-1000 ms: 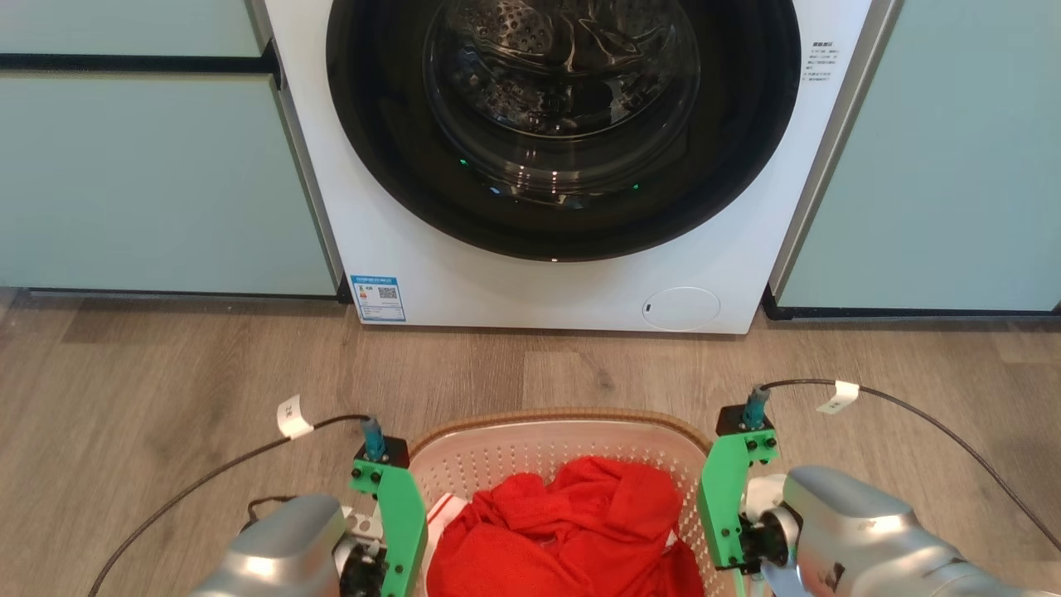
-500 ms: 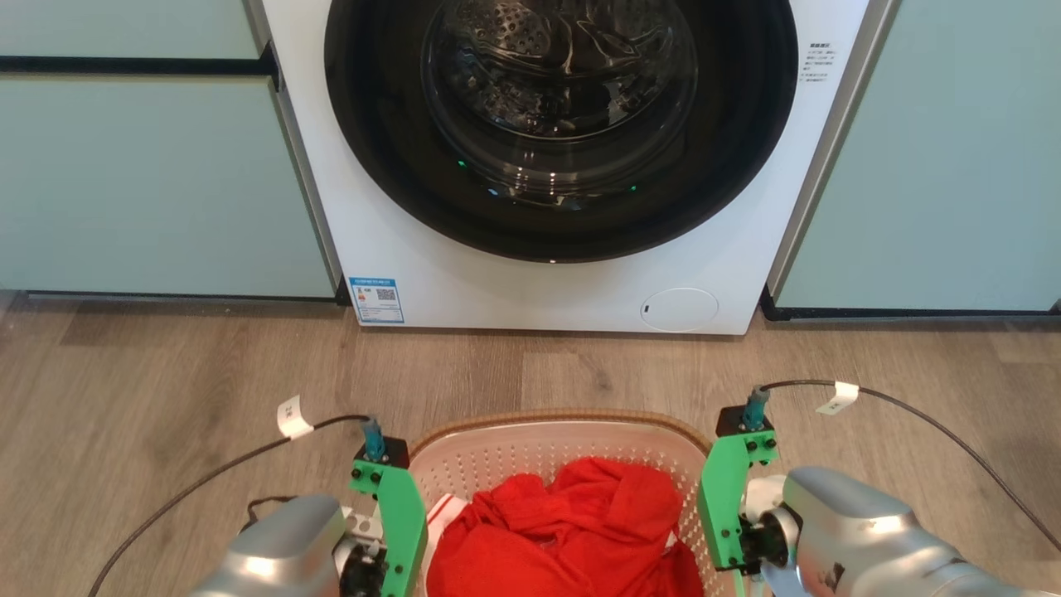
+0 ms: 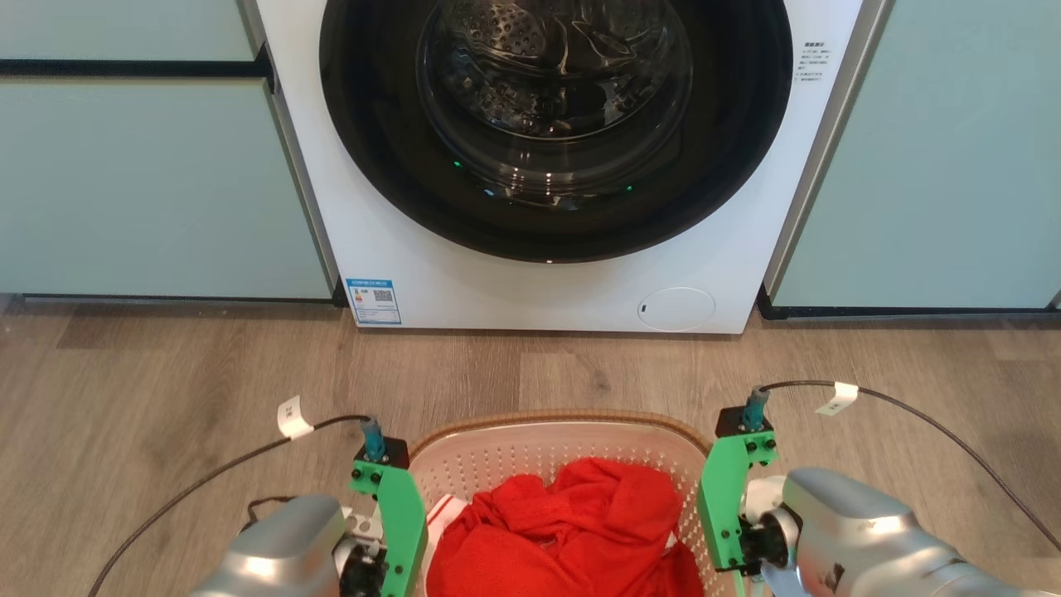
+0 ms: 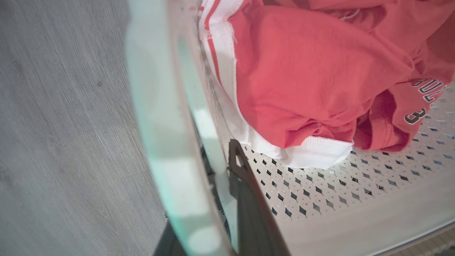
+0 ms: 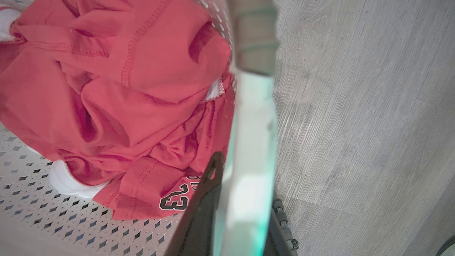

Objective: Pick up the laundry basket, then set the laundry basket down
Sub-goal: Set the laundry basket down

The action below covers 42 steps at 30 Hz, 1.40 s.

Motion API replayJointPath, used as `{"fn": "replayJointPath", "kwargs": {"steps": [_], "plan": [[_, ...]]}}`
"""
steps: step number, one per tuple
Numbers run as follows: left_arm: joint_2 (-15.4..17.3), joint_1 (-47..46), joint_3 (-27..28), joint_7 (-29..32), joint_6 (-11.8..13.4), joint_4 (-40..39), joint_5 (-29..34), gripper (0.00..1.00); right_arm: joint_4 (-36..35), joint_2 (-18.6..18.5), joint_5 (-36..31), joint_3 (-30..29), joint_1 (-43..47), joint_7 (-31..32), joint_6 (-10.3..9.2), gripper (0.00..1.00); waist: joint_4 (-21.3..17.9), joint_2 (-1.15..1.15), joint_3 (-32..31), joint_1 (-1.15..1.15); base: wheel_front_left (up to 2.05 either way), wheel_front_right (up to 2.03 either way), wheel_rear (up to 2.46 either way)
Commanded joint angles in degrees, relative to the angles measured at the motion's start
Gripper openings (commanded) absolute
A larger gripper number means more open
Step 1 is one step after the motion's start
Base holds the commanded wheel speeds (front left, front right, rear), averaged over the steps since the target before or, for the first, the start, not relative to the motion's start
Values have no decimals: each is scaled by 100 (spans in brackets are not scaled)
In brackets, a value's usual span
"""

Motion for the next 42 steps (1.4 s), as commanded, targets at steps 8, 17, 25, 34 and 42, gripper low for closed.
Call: {"fn": "replayJointPath", "kwargs": {"steps": [8,17,25,34,42], "plan": [[-83,-258,6,24,-96,-157,36,0,-166,92,29,1,-460,-142,42,0,25,0,66,0,0,0,0],[-101,-247,6,-29,-96,-142,86,0,-175,82,37,11,-454,-193,42,0,13,0,279,0,0,0,0],[-207,-360,6,-365,-96,15,156,0,-247,-33,-42,19,-531,-461,42,0,-1,0,901,0,0,0,0],[-364,-822,6,-1070,-96,315,312,0,-245,-171,-240,24,-959,-1088,42,0,-45,0,2209,0,0,0,0],[-414,-1343,288,-1989,-96,411,135,0,-139,-254,-403,-17,-1402,-1895,42,0,-59,0,3482,0,0,0,0]]}}
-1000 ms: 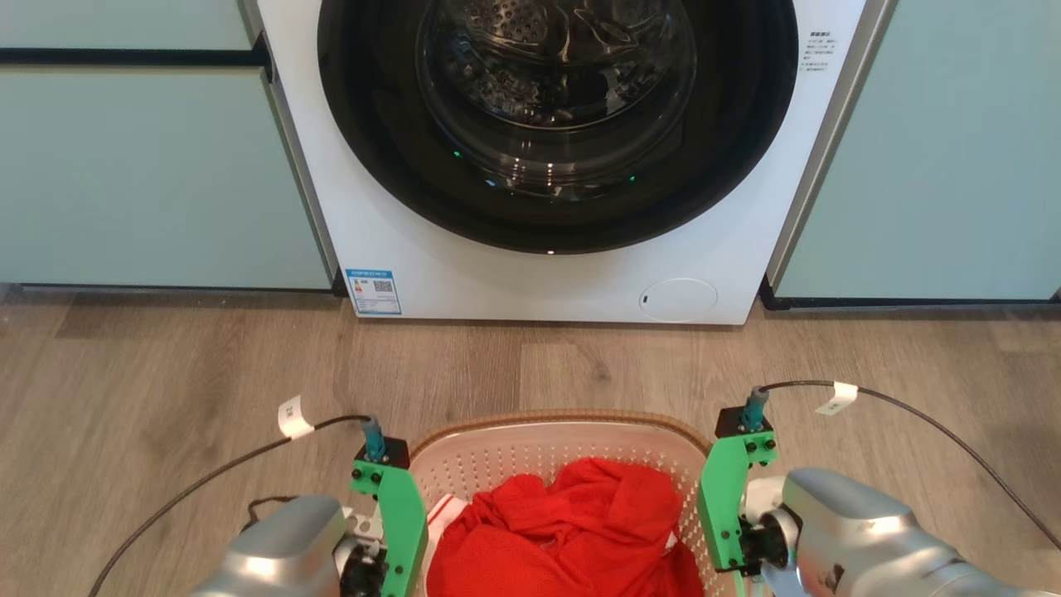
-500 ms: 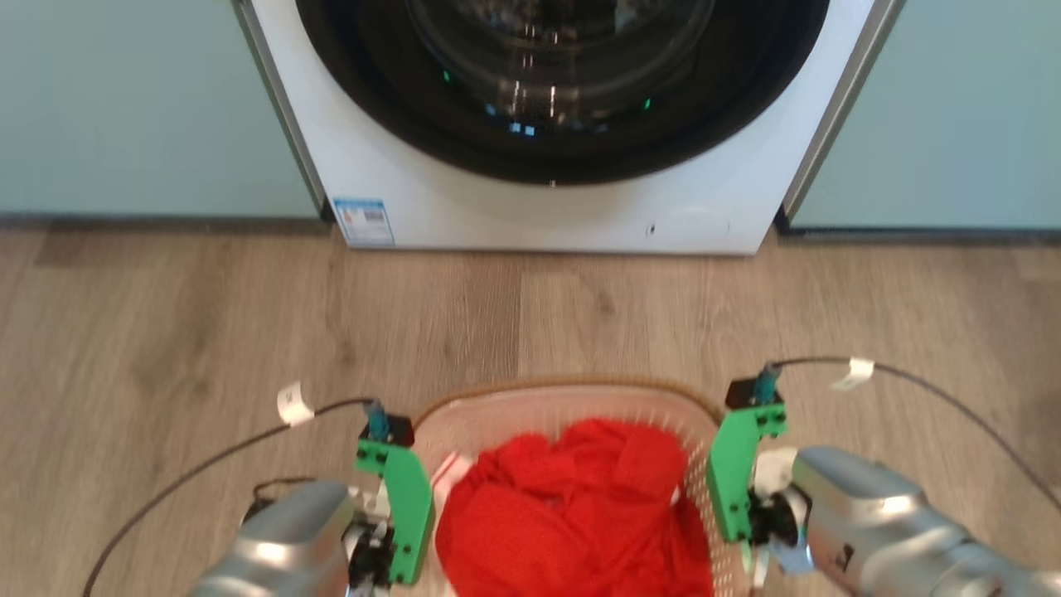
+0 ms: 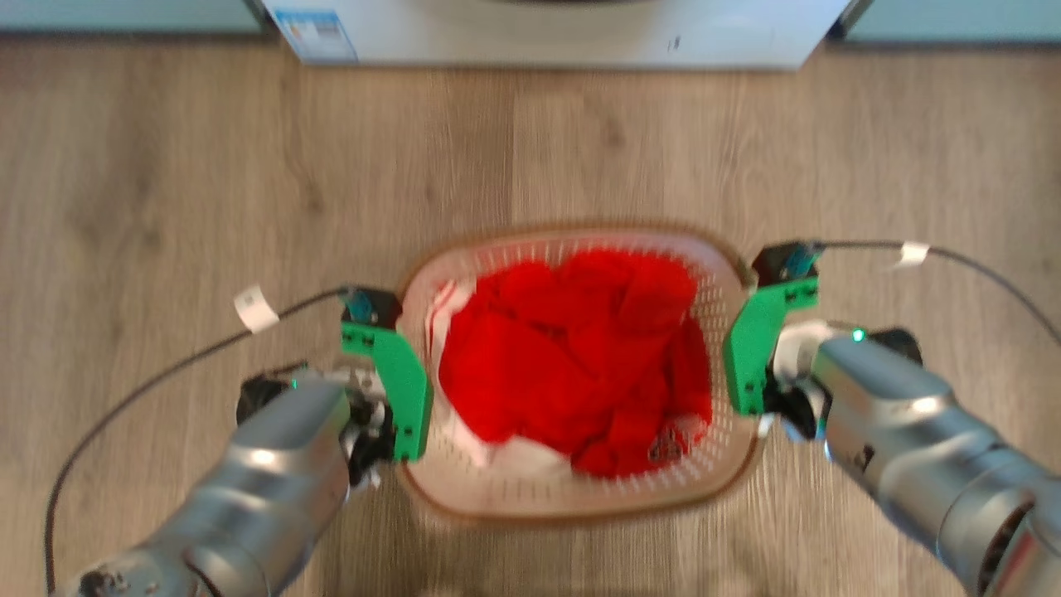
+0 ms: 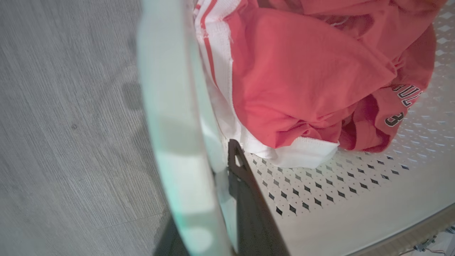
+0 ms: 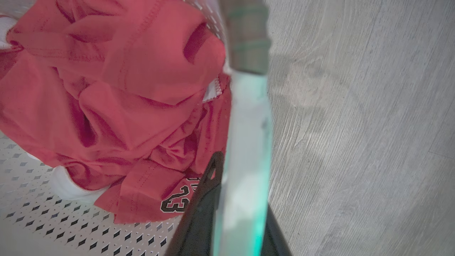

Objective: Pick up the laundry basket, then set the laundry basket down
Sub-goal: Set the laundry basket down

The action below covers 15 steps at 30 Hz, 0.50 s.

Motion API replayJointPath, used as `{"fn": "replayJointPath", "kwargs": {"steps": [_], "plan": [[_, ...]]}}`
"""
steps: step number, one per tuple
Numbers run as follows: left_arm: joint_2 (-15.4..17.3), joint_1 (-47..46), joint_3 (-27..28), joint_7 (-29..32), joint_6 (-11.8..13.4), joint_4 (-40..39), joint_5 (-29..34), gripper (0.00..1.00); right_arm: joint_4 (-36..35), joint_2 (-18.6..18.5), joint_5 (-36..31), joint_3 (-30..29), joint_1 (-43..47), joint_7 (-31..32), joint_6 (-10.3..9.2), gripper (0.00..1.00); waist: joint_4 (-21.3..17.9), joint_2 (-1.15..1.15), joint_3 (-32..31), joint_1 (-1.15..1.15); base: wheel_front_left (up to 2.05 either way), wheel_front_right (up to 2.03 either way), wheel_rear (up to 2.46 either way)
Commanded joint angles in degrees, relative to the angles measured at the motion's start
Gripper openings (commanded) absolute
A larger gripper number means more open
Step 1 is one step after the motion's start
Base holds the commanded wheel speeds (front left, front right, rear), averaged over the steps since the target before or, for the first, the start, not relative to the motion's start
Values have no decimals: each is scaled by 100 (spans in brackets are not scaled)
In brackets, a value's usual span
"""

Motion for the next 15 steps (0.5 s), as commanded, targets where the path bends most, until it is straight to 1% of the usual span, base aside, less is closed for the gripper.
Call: {"fn": "replayJointPath", "kwargs": {"steps": [1,7,11,15], "plan": [[-60,-272,69,-72,-91,-162,34,0,-105,68,-94,-39,-204,-219,42,0,-5,0,727,-2,0,0,0],[-62,-659,39,-573,-10,-284,71,0,96,29,-146,-103,-525,-844,42,0,81,0,1544,-2,0,0,0],[-62,-721,-18,-838,-18,-359,98,0,185,49,-218,-87,-524,-1096,42,0,149,0,1844,-2,0,0,0],[-62,-803,-78,-987,53,-439,158,0,283,57,-191,-123,-605,-1266,42,0,227,0,2125,-2,0,0,0]]}}
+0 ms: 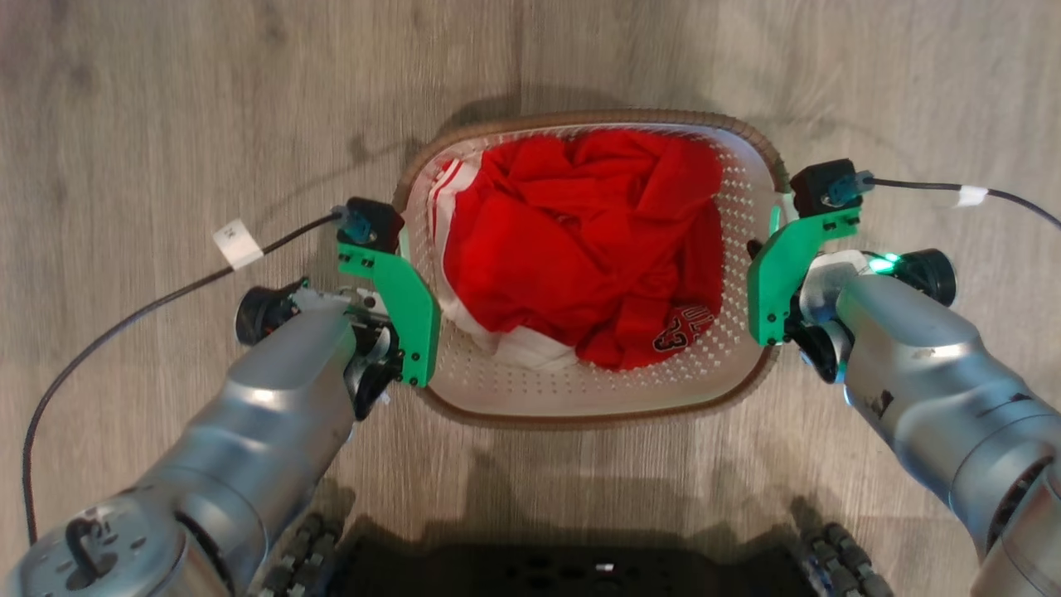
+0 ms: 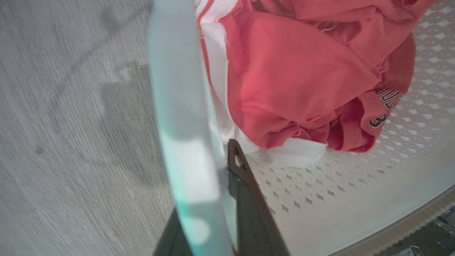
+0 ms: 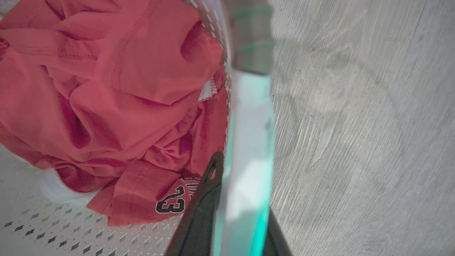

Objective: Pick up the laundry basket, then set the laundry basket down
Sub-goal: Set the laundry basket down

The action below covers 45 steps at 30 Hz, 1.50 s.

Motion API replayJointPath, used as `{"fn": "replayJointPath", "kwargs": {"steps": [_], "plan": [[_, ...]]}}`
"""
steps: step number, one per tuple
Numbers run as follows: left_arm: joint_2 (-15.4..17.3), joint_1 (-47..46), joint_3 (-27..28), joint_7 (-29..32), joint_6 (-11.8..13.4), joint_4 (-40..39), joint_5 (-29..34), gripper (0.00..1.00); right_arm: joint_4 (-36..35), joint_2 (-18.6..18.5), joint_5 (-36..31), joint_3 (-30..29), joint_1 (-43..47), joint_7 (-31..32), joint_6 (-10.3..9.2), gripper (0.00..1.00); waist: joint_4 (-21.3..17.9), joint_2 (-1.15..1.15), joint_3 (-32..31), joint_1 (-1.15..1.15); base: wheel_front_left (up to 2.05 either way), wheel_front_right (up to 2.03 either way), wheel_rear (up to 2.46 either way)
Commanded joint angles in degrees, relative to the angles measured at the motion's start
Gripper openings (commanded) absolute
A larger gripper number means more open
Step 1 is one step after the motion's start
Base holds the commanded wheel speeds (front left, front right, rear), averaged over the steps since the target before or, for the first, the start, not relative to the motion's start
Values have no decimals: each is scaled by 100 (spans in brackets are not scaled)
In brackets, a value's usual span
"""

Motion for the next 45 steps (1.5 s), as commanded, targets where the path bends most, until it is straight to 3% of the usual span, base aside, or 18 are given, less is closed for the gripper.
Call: {"fn": "replayJointPath", "kwargs": {"steps": [1,11,35,36,37,45], "plan": [[-66,-114,-36,-75,-84,-260,105,0,-62,90,-5,-8,-3,-141,41,0,117,0,269,-1,0,0,0],[-66,-352,-116,-324,101,-393,213,0,49,124,22,-12,-188,-129,41,0,222,0,658,-1,0,0,0],[-66,-471,-159,-780,535,-498,634,0,27,144,266,-10,-51,274,41,0,259,0,854,-1,0,0,0],[-66,-472,-159,-794,575,-497,624,21,27,142,267,-7,-54,278,41,0,264,0,854,-1,0,0,0],[-66,-469,-159,-781,603,-501,615,100,26,139,266,-4,-58,281,41,0,268,0,853,-1,0,0,0],[-66,-443,-160,-769,655,-538,645,100,77,142,295,-7,-76,293,41,0,287,0,845,-1,0,0,0]]}}
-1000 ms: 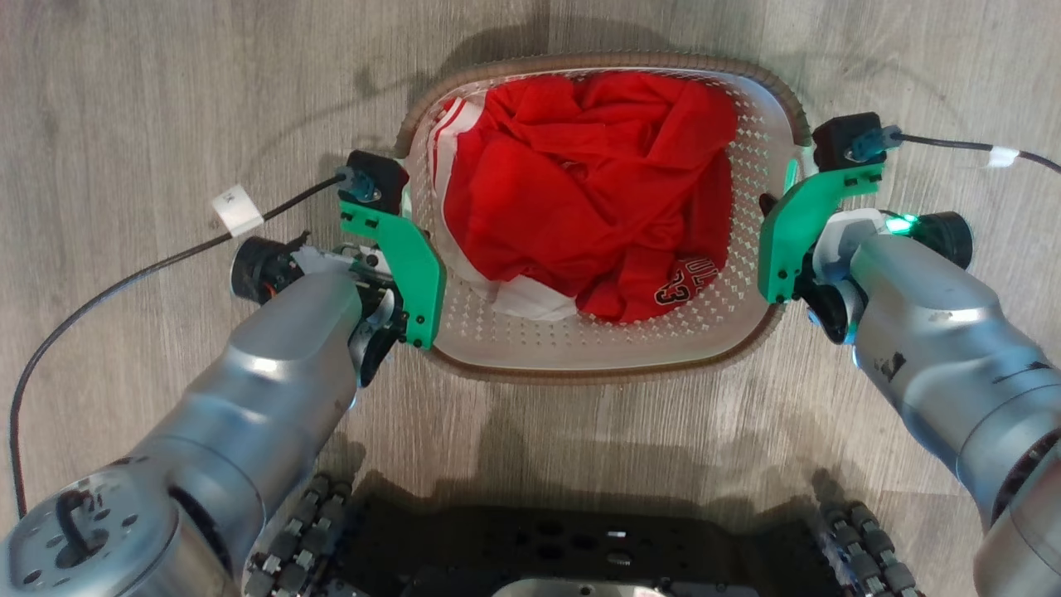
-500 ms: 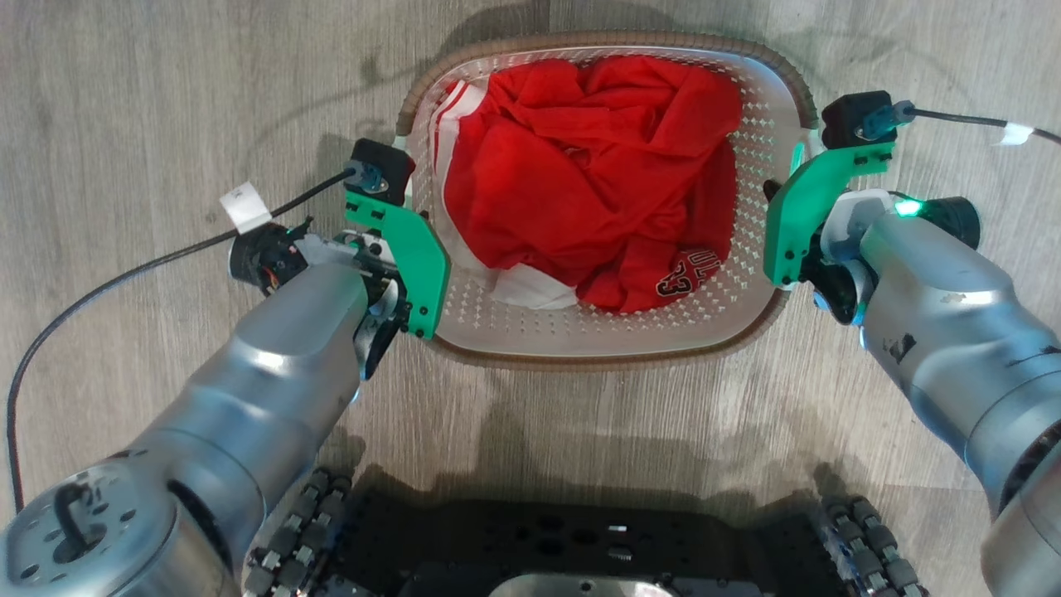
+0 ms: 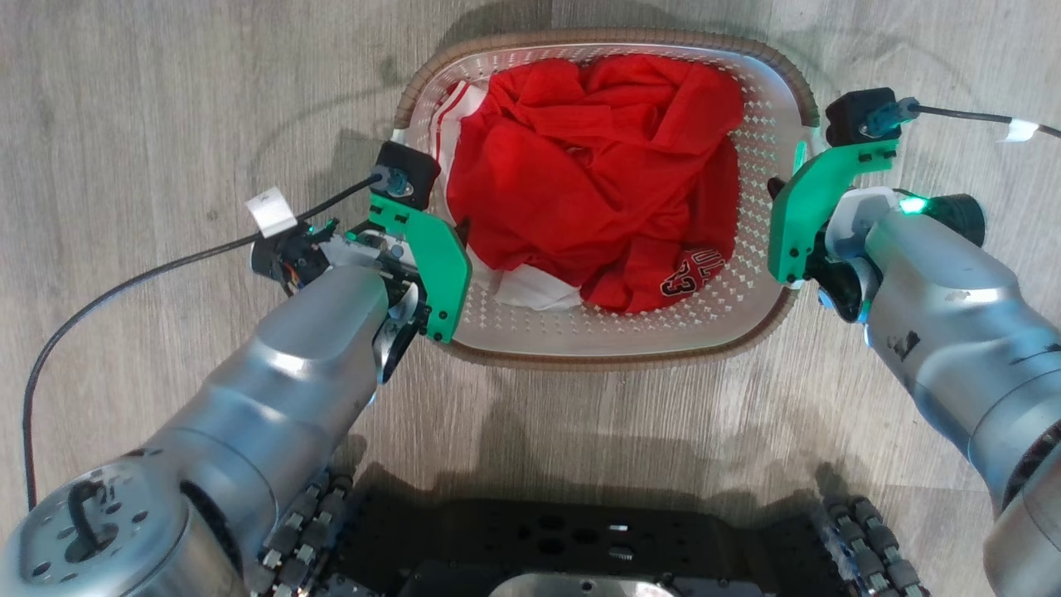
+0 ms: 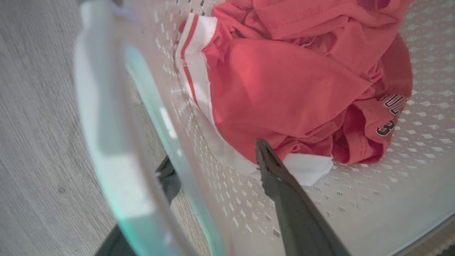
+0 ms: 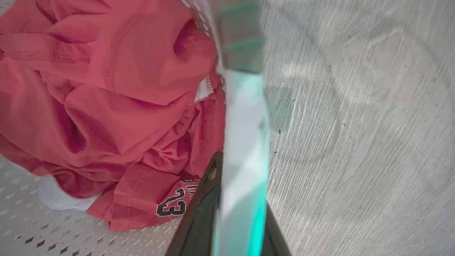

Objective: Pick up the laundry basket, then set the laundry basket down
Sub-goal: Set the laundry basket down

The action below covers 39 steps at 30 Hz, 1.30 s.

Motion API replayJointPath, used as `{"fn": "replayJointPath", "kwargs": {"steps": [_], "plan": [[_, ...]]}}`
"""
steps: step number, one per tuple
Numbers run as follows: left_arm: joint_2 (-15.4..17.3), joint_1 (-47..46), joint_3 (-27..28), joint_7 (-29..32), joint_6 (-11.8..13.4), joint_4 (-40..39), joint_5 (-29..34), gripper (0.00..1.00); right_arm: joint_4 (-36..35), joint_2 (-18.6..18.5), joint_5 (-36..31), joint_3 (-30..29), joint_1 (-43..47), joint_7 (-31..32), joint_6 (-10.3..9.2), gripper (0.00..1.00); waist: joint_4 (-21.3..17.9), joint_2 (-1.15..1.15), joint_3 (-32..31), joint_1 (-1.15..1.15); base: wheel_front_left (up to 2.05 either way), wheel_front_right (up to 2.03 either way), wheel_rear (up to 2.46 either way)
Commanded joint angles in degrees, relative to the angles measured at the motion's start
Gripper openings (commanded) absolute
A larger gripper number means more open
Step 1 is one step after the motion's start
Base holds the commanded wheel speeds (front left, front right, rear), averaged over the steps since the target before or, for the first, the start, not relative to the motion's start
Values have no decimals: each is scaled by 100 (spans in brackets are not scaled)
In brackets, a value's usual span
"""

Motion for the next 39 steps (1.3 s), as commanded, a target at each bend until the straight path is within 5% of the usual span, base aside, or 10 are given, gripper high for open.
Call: {"fn": "replayJointPath", "kwargs": {"steps": [1,2,3,4,39], "plan": [[-5,36,27,-83,1,-147,49,100,-28,208,15,102,483,53,32,0,2,0,-6,1,0,0,0],[-5,37,27,-87,9,-147,51,100,1,212,36,83,480,50,32,0,3,0,-8,1,0,0,0],[-5,39,27,-90,18,-148,51,100,22,216,27,84,468,22,32,40,5,0,-10,1,0,0,0],[-5,42,27,-94,28,-148,49,100,52,218,22,81,459,-7,32,100,7,0,-14,1,0,0,0],[-5,317,26,233,91,-137,10,100,298,259,-122,134,525,74,32,100,55,0,-628,1,0,0,0]]}}
